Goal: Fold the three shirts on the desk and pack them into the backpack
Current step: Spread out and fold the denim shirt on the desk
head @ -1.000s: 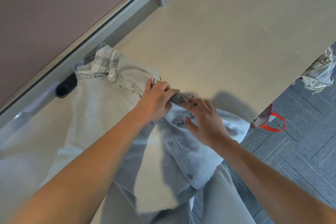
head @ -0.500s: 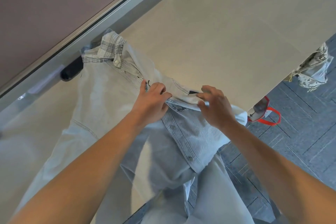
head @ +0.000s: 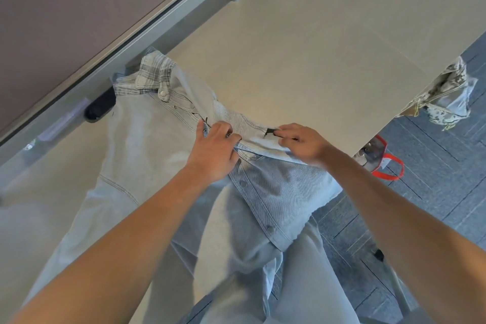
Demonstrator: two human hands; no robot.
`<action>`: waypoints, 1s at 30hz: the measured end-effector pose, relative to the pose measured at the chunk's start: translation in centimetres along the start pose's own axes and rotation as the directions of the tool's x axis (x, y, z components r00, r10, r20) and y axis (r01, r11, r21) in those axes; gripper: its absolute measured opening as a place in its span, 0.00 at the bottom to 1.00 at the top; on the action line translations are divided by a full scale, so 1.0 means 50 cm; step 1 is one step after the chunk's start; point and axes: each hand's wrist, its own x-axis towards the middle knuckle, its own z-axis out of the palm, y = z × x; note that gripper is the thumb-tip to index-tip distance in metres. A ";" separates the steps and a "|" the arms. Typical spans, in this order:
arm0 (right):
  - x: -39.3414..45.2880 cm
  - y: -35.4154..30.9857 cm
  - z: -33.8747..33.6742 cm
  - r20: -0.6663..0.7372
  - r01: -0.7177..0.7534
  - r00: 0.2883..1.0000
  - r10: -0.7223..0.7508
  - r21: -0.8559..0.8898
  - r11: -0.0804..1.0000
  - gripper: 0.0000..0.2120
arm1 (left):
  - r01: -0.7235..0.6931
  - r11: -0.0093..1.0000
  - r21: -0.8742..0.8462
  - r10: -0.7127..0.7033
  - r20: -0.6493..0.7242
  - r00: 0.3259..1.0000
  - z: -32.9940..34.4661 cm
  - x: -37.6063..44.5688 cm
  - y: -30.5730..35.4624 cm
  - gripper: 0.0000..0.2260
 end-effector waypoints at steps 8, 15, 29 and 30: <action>-0.042 -0.027 -0.020 -0.173 0.132 0.969 -0.177 -0.242 0.961 0.19 | 0.038 0.999 -0.001 -0.038 -0.012 0.999 -0.007 -0.018 0.011 0.22; -0.115 -0.107 -0.044 -0.167 0.245 0.925 -0.341 -0.424 0.872 0.20 | 0.112 0.985 -0.131 -0.122 -0.067 0.990 -0.060 -0.040 0.033 0.20; -0.132 -0.206 -0.118 -0.137 0.356 0.882 -0.450 -0.430 0.830 0.21 | 0.179 0.826 -0.534 -0.369 -0.273 0.888 -0.224 0.027 0.107 0.10; -0.130 -0.200 -0.122 -0.117 0.362 0.885 -0.452 -0.438 0.823 0.20 | 0.192 0.823 -0.535 -0.383 -0.271 0.883 -0.225 0.031 0.112 0.08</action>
